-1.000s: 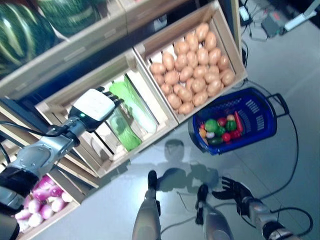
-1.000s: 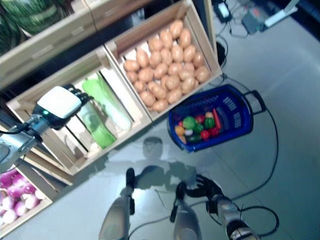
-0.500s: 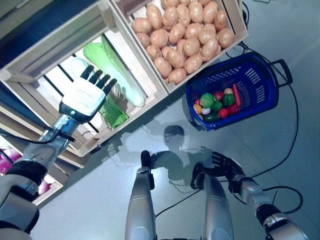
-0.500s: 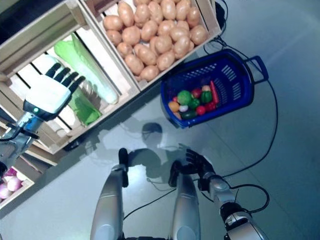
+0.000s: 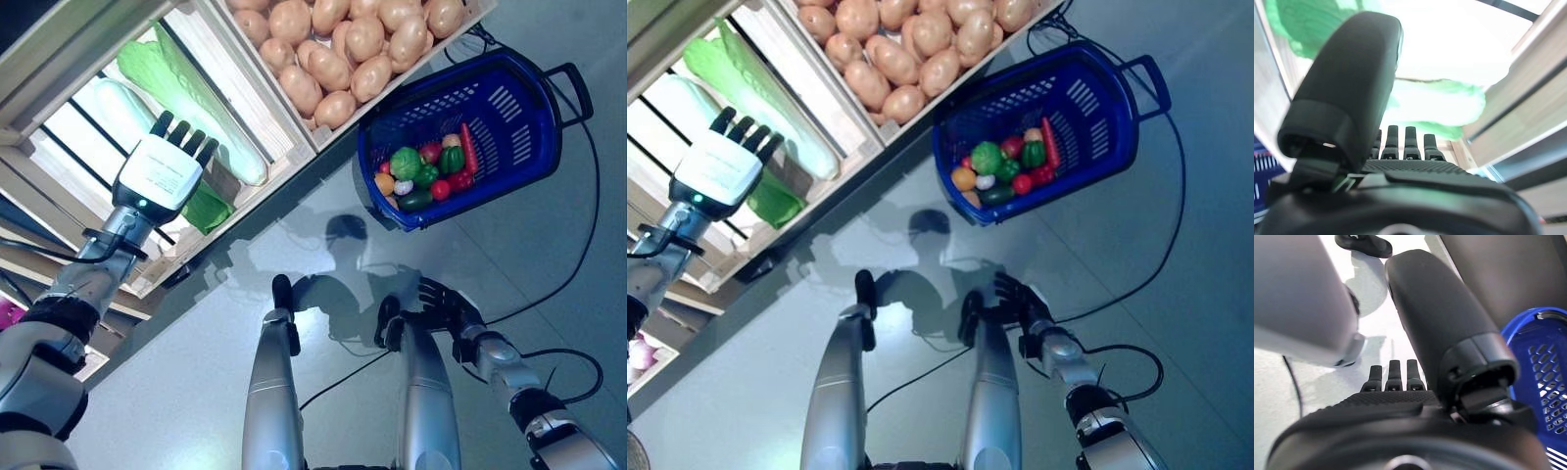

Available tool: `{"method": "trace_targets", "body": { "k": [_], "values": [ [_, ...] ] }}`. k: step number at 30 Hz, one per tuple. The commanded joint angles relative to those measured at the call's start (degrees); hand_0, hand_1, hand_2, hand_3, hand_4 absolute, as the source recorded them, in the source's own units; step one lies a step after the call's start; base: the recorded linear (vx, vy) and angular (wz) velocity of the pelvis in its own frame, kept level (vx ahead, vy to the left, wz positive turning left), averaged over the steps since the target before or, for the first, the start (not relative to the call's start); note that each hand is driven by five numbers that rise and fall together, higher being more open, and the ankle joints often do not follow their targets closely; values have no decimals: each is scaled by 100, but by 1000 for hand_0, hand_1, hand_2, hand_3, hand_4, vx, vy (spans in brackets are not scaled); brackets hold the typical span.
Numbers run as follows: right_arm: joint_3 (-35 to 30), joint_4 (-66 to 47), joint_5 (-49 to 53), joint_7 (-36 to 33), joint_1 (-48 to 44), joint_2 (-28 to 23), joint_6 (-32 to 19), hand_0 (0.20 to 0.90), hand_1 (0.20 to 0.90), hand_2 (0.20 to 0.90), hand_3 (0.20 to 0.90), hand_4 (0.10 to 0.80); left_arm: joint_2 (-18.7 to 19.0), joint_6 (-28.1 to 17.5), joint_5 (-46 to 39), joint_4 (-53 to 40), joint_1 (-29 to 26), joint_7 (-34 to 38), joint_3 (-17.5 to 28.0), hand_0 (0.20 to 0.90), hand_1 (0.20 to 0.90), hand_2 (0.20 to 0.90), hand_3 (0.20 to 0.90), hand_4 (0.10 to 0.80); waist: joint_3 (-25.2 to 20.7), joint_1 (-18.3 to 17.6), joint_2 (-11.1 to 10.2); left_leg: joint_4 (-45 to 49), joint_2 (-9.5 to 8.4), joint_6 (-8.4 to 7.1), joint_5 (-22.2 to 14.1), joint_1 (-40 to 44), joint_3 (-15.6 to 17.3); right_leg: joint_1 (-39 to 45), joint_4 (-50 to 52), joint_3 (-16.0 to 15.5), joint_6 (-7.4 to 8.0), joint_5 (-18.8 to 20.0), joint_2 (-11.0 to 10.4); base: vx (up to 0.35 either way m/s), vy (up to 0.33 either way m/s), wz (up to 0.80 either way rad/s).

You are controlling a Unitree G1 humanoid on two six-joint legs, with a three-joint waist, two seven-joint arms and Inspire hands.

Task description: Put vegetables into the basket

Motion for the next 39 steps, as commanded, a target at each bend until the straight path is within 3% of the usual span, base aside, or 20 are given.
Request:
{"method": "trace_targets", "body": {
  "k": [1, 17, 26, 30, 36, 38, 39],
  "values": [
    [-130, -374, 341, -229, 119, -470, -137, 900, 900, 900, 900, 800, 429, 428, 76, -33, -600, -81, 358, 900, 900, 900, 900, 800, 13, -103, 83, 620, -61, 97, -597, -135, -22, 340, -738, 22, 45, 680, -174, 0, 0, 0],
    [-197, -225, 552, -243, -164, -625, -335, 900, 900, 900, 900, 800, 580, 177, 47, 190, -1150, -1087, -141, 900, 900, 900, 900, 800, 13, -71, 63, 591, -21, 103, -581, -434, -3, 58, -825, -75, 60, 767, -267, -6, -4, 0],
    [-224, -261, 612, -273, -269, -648, -291, 900, 900, 900, 900, 800, 614, 191, -374, 22, -766, -1822, -60, 900, 900, 900, 900, 800, 13, 9, 80, 429, -24, 87, -526, -396, 7, 125, -974, -166, 86, 793, -285, 0, 0, 0],
    [-243, -209, 682, -236, -251, -691, -375, 900, 900, 900, 900, 800, 669, 591, -579, -22, -617, -1419, 63, 900, 900, 900, 900, 800, 13, 53, 95, 408, -2, 87, -516, -401, 16, 141, -972, -225, 76, 763, -317, -17, -39, 2],
    [-302, -131, 699, -283, -170, -597, -511, 900, 900, 900, 900, 800, 747, 666, -726, 39, -305, -943, 433, 900, 900, 900, 900, 800, 13, 154, 112, 382, 5, 87, -504, -396, 0, 182, -949, -313, 57, 718, -363, 7, -49, 1],
    [-305, -151, 734, -296, -91, -554, -560, 900, 900, 900, 900, 800, 704, 821, -1035, 38, 111, -813, 669, 900, 900, 900, 900, 800, 13, 207, 111, 429, -18, 34, -674, -268, -33, 317, -904, -312, 117, 566, -382, 89, -59, 3],
    [-312, -227, 739, -328, -62, -528, -568, 900, 900, 900, 900, 800, 704, 731, -1096, -28, 346, -395, 815, 900, 900, 900, 900, 800, 13, 229, 104, 424, -23, 34, -680, -259, -42, 324, -916, -317, 115, 567, -377, 16, -31, 5]
  ]
}}
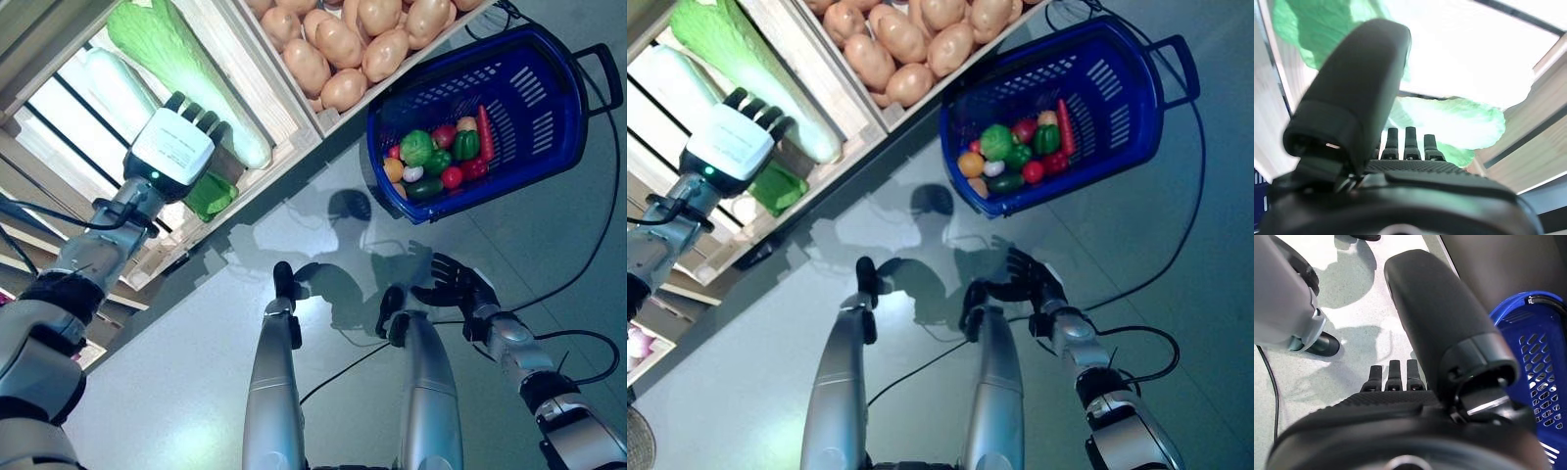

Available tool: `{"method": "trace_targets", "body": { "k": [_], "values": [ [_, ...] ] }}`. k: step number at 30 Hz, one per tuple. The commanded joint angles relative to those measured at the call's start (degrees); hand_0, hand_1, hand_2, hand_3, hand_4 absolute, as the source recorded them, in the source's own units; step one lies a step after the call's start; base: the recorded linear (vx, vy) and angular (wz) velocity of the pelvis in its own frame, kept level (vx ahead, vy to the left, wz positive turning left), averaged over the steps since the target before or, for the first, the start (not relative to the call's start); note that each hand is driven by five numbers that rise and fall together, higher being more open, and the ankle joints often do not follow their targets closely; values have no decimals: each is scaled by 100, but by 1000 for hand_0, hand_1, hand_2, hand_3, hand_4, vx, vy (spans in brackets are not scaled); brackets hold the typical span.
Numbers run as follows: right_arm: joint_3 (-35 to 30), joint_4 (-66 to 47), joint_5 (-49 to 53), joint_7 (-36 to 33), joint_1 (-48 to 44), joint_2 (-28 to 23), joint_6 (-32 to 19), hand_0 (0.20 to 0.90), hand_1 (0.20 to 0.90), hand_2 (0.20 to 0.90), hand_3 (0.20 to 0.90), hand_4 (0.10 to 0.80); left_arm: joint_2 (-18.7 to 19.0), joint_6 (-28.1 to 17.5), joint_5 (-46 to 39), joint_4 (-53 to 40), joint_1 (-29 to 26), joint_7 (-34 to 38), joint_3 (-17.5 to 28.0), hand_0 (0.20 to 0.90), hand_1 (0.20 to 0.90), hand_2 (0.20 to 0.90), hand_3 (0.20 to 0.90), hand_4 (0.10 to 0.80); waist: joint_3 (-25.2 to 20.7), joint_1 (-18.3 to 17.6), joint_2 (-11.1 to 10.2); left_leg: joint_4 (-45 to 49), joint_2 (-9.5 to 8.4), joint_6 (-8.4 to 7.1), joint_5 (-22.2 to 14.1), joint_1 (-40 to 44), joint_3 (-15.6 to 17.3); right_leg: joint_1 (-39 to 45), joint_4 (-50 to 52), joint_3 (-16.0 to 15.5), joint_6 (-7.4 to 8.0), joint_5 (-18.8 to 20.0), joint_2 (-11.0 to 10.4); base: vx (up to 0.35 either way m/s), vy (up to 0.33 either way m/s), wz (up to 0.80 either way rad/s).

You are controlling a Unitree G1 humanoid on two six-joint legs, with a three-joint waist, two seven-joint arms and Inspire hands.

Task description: Put vegetables into the basket

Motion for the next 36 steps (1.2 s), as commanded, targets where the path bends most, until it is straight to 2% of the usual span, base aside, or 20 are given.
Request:
{"method": "trace_targets", "body": {
  "k": [1, 2, 3, 4, 5, 6, 7, 9, 10, 11, 12, 13, 15, 17, 18, 21, 24, 36],
  "values": [
    [-301, -330, 374, -244, 319, -193, -477, 900, 900, 900, 900, 800, 639, 628, -663, 472, 538, 541, 858, 900, 900, 900, 900, 800, 12, 37, 92, 504, -37, 99, -697, 52, 29, 589, -912, -94, 131, 629, -283, 18, -30, 5],
    [-290, -418, 370, -288, 373, -186, -465, 900, 900, 900, 900, 800, 652, 667, -718, 352, 642, 609, 974, 900, 900, 900, 900, 800, 12, 43, 85, 508, -35, 108, -710, 63, 32, 602, -907, -97, 116, 615, -276, -55, -25, 5],
    [-307, -518, 356, -360, 423, -155, -482, 900, 900, 900, 900, 800, 713, 655, -787, 124, 741, 879, 1118, 900, 900, 900, 900, 800, 12, 69, 100, 458, -37, 169, -564, -51, 49, 486, -929, -135, 58, 738, -274, 24, -34, 6],
    [-310, -545, 356, -372, 533, -143, -490, 900, 900, 900, 900, 800, 749, 596, -823, -35, 840, 983, 1193, 900, 900, 900, 900, 800, 12, 86, 97, 534, -51, 129, -749, 67, 21, 603, -843, -104, 108, 567, -281, -50, -27, 11],
    [-352, -583, 337, -390, 567, -137, -522, 900, 900, 900, 900, 800, 850, 691, -842, -350, 894, 867, 1340, 900, 900, 900, 900, 800, 12, 115, 119, 471, -52, 187, -593, -42, 42, 507, -892, -160, 46, 697, -285, 23, -35, 12],
    [-376, -627, 314, -408, 624, -113, -544, 900, 900, 900, 900, 800, 919, 709, -866, -596, 994, 921, 1433, 900, 900, 900, 900, 800, 12, 141, 136, 475, -62, 190, -600, -47, 32, 510, -880, -174, 50, 690, -298, 16, -29, 11],
    [-358, -629, 313, -410, 670, -106, -543, 900, 900, 900, 900, 800, 918, 705, -870, -623, 1052, 926, 1436, 900, 900, 900, 900, 800, 12, 136, 130, 537, -70, 141, -761, 62, 5, 616, -821, -136, 105, 549, -301, 92, -41, 8],
    [-418, -708, 335, -384, 775, -124, -605, 900, 900, 900, 900, 800, 1117, 666, -987, -1067, 1206, 619, 1627, 900, 900, 900, 900, 800, 12, 188, 148, 538, -80, 154, -786, 66, -18, 648, -845, -178, 99, 531, -331, 20, -52, 6],
    [-452, -800, 347, -420, 778, -113, -613, 900, 900, 900, 900, 800, 1214, 632, -995, -1318, 1327, 580, 1735, 900, 900, 900, 900, 800, 12, 230, 166, 468, -88, 202, -626, -47, -20, 548, -905, -243, 52, 673, -344, 25, -79, 7],
    [-457, -847, 356, -452, 886, -86, -635, 900, 900, 900, 900, 800, 1250, 585, -959, -1530, 1500, 374, 1844, 900, 900, 900, 900, 800, 12, 272, 160, 520, -102, 161, -796, 76, -53, 678, -853, -239, 110, 529, -361, 25, -77, 9],
    [-467, -879, 350, -465, 925, -72, -655, 900, 900, 900, 900, 800, 1295, 637, -906, -1691, 1611, 207, 1932, 900, 900, 900, 900, 800, 12, 289, 168, 524, -107, 159, -801, 78, -60, 687, -849, -259, 114, 529, -374, 22, -53, 9],
    [-493, -917, 335, -479, 904, -69, -649, 900, 900, 900, 900, 800, 1324, 668, -900, -1794, 1669, 166, 2007, 900, 900, 900, 900, 800, 12, 299, 181, 474, -109, 203, -646, -31, -43, 588, -897, -309, 66, 666, -379, -56, -21, 11],
    [-558, -1010, 332, -492, 962, -97, -609, 900, 900, 900, 900, 800, 1332, 709, -768, -2073, 2040, -55, 2331, 900, 900, 900, 900, 800, 12, 344, 198, 443, -127, 216, -644, -3, -40, 631, -937, -358, 63, 670, -399, -20, -16, 8],
    [-578, -966, 346, -461, 955, -128, -631, 900, 900, 900, 900, 800, 1349, 803, -821, -2099, 2221, -42, 2419, 900, 900, 900, 900, 800, 12, 352, 230, 433, -133, 218, -638, -11, -40, 619, -905, -369, 65, 656, -422, 45, -11, 5],
    [-571, -943, 350, -444, 989, -133, -636, 900, 900, 900, 900, 800, 1332, 819, -788, -2073, 2272, -45, 2410, 900, 900, 900, 900, 800, 12, 348, 228, 477, -136, 173, -785, 96, -66, 713, -844, -325, 122, 521, -427, 84, -12, 5],
    [-596, -825, 399, -309, 989, -181, -717, 900, 900, 900, 900, 800, 1320, 930, -655, -1996, 2370, 95, 2411, 900, 900, 900, 900, 800, 12, 351, 240, 496, -119, 176, -796, 101, -57, 718, -801, -339, 124, 490, -457, 36, -9, 4],
    [-570, -839, 423, -256, 964, -218, -729, 900, 900, 900, 900, 800, 1331, 767, -497, -1825, 2296, 332, 2329, 900, 900, 900, 900, 800, 12, 324, 220, 540, -88, 170, -797, 71, -50, 698, -765, -343, 105, 479, -448, 2, 2, 1],
    [-474, -961, 404, -213, 859, -302, -584, 900, 900, 900, 900, 800, 1290, 584, 318, -1085, 1305, 492, 1503, 900, 900, 900, 900, 800, 12, 137, 155, 665, 19, 153, -766, -23, 37, 602, -685, -268, 94, 515, -424, 6, 22, -1]
  ]
}}
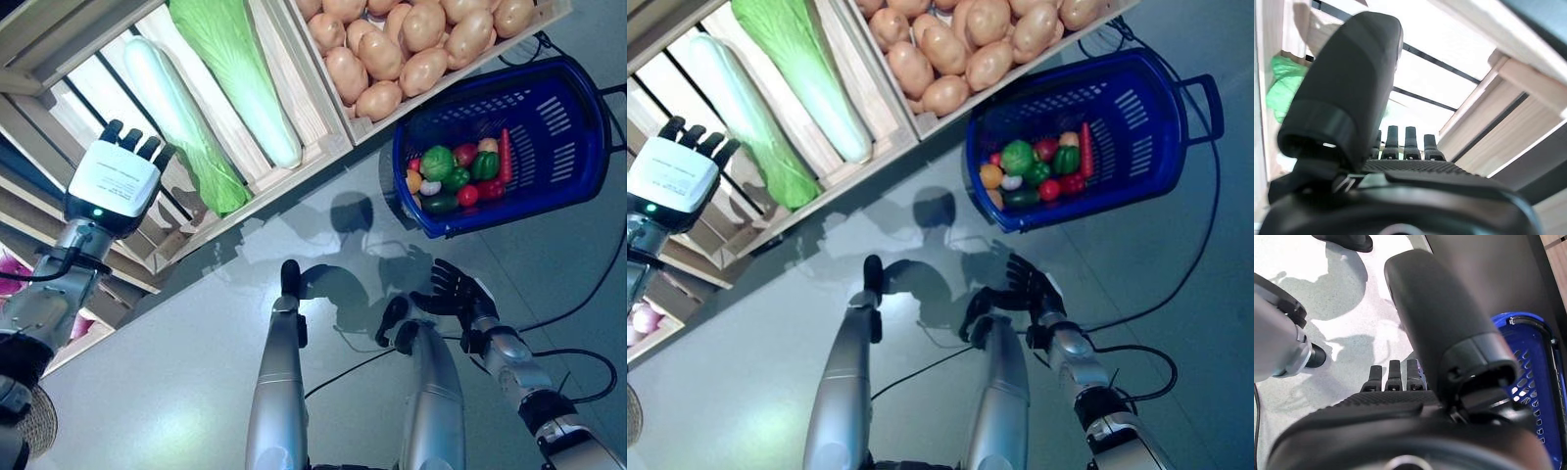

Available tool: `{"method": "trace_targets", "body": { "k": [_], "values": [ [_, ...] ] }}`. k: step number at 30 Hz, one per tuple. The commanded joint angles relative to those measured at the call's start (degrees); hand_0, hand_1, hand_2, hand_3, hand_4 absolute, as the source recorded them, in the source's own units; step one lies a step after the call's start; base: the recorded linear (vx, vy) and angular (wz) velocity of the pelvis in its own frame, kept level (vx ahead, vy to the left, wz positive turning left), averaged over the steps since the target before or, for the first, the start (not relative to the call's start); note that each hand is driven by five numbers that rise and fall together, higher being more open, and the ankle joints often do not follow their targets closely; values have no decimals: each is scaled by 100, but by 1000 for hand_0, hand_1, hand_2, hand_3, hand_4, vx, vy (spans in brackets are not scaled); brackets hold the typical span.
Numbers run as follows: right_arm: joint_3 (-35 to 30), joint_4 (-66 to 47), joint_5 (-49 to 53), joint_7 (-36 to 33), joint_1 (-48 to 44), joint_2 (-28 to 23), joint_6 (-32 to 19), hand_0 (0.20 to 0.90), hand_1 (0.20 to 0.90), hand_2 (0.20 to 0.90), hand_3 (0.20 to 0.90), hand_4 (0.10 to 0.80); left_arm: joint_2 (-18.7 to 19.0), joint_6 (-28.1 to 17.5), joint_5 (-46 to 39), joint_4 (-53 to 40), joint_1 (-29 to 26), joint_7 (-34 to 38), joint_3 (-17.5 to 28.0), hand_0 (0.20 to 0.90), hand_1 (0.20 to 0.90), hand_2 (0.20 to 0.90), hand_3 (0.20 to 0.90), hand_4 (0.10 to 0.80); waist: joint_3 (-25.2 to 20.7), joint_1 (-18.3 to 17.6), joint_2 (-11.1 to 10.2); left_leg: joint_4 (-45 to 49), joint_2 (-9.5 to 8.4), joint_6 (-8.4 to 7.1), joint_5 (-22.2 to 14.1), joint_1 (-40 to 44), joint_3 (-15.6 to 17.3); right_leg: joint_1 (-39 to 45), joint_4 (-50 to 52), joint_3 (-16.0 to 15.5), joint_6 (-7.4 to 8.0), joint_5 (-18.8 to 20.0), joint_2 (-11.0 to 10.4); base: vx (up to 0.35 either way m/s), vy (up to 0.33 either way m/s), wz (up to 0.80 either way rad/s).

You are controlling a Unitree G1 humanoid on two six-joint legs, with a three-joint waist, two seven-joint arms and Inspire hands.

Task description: Put vegetables into the basket

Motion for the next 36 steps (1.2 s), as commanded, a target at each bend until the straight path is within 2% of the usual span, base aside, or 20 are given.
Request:
{"method": "trace_targets", "body": {
  "k": [1, 10, 21, 28, 31, 36],
  "values": [
    [-340, -397, 205, 53, 220, -407, -321, 900, 900, 900, 900, 800, 329, 239, 262, 88, -392, 584, 389, 900, 900, 900, 900, 800, 6, -155, 162, 723, 129, 165, -790, -97, 258, 343, -711, 49, 125, 675, -244, 12, 35, -3],
    [-264, -412, 147, 60, 189, -432, -267, 900, 900, 900, 900, 800, 319, -105, 594, 323, -1009, 369, -32, 900, 900, 900, 900, 800, 6, -255, 180, 738, 144, 162, -769, -148, 299, 239, -665, 113, 156, 716, -261, 7, 20, -3],
    [-286, -508, 100, 109, 148, -599, -220, 900, 900, 900, 900, 800, 235, -129, 756, 463, -1400, 302, -386, 900, 900, 900, 900, 800, 6, -350, 175, 834, 183, 166, -776, -335, 318, 15, -591, 201, 163, 747, -284, 7, 20, -3],
    [-271, -645, 74, 83, 98, -677, -139, 900, 900, 900, 900, 800, 154, -425, 699, 632, -1631, -234, -607, 900, 900, 900, 900, 800, 6, -397, 139, 913, 221, 161, -764, -470, 306, -122, -511, 237, 174, 767, -295, 0, 0, 0],
    [-291, -739, 77, 56, 96, -737, -104, 900, 900, 900, 900, 800, 137, -263, 531, 667, -1669, -481, -700, 900, 900, 900, 900, 800, 6, -413, 125, 918, 224, 167, -762, -500, 305, -146, -534, 237, 182, 784, -298, 0, 0, 0],
    [-304, -843, 90, 3, 114, -814, -74, 900, 900, 900, 900, 800, 103, -112, 653, 854, -1719, -484, -720, 900, 900, 900, 900, 800, 6, -432, 75, 988, 250, 176, -791, -568, 289, -203, -486, 247, 188, 777, -299, 0, 0, 0]
  ]
}}
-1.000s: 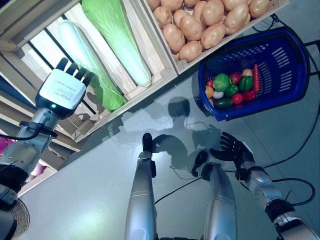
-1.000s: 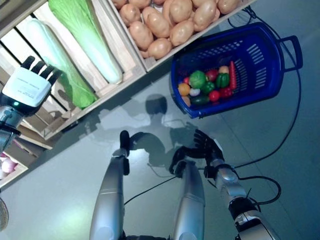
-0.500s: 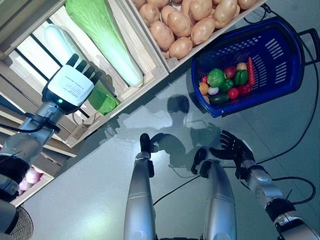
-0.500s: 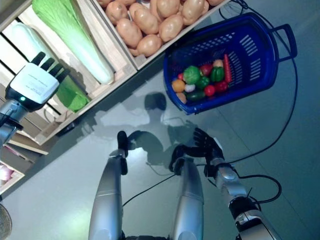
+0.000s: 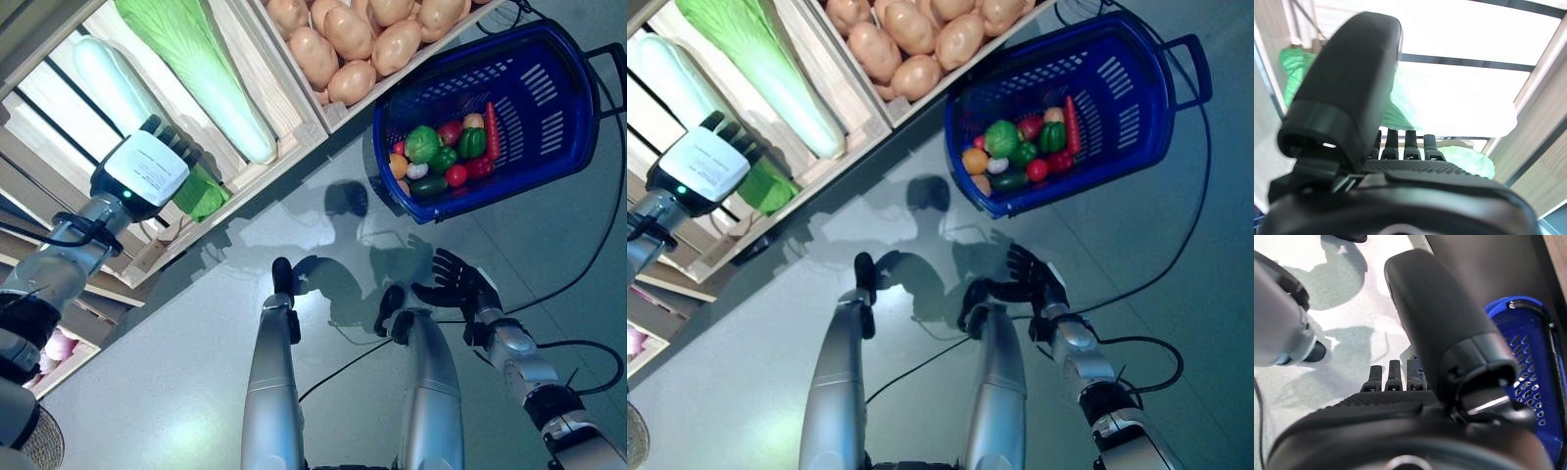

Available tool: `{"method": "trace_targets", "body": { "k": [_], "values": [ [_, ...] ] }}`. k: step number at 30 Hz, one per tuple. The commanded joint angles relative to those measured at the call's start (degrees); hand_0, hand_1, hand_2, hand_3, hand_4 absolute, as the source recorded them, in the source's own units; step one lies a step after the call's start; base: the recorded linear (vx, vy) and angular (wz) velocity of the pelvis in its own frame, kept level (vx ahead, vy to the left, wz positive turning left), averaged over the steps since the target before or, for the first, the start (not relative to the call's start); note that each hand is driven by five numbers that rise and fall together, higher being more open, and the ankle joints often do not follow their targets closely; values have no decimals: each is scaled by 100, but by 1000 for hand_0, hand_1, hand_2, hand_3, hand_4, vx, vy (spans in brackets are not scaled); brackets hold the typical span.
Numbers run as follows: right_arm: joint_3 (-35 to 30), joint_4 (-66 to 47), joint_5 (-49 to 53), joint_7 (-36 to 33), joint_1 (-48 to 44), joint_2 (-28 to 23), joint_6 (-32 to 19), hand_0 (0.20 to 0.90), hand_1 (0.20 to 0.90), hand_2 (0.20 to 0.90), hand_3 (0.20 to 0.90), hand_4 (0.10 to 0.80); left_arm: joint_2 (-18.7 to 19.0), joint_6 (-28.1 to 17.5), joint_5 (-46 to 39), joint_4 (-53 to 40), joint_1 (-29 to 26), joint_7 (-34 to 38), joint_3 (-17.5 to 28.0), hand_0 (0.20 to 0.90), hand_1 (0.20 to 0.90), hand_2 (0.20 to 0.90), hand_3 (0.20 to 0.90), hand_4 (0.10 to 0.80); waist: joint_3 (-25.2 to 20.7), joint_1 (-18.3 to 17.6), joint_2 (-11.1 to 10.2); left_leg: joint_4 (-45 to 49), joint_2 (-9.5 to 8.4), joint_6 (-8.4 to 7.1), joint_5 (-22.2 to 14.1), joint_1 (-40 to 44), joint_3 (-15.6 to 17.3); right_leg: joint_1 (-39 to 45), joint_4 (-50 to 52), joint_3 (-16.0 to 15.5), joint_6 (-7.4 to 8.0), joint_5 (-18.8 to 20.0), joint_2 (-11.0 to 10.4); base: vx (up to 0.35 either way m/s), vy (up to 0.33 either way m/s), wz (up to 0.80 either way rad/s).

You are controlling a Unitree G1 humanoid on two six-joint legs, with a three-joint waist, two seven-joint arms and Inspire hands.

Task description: Put vegetables into the basket

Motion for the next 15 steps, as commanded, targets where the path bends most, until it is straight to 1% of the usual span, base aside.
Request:
{"method": "trace_targets", "body": {
  "k": [1, 3, 7, 12, 15],
  "values": [
    [-303, -435, 101, -11, 178, -568, -121, 900, 900, 900, 900, 800, 167, 488, -190, 240, -429, 86, 281, 900, 900, 900, 900, 800, 5, -124, 72, 470, 163, 118, -577, -112, 162, 227, -706, 78, 132, 746, -306, 0, 0, 0],
    [-307, -455, 108, -18, 190, -583, -128, 900, 900, 900, 900, 800, 136, 568, -152, 281, -489, 98, 254, 900, 900, 900, 900, 800, 5, -131, 59, 493, 168, 120, -579, -141, 154, 194, -679, 83, 132, 750, -312, 0, 0, 0],
    [-318, -493, 104, 17, 203, -584, -180, 900, 900, 900, 900, 800, 82, 849, -226, 467, -549, 389, 268, 900, 900, 900, 900, 800, 5, -144, 5, 550, 182, 116, -590, -219, 131, 135, -647, 91, 134, 757, -301, 0, 0, 0],
    [-319, -618, 125, 20, 212, -592, -190, 900, 900, 900, 900, 800, 26, 989, -255, 645, -632, 1021, 363, 900, 900, 900, 900, 800, 5, -150, -67, 618, 214, 114, -593, -342, 107, 52, -610, 78, 108, 752, -299, -6, -1, 0],
    [-329, -660, 119, 19, 216, -578, -179, 900, 900, 900, 900, 800, 18, 889, -278, 743, -694, 1168, 384, 900, 900, 900, 900, 800, 5, -153, -83, 648, 220, 129, -610, -366, 103, 11, -540, 79, 105, 730, -300, 0, 0, 0]
  ]
}}
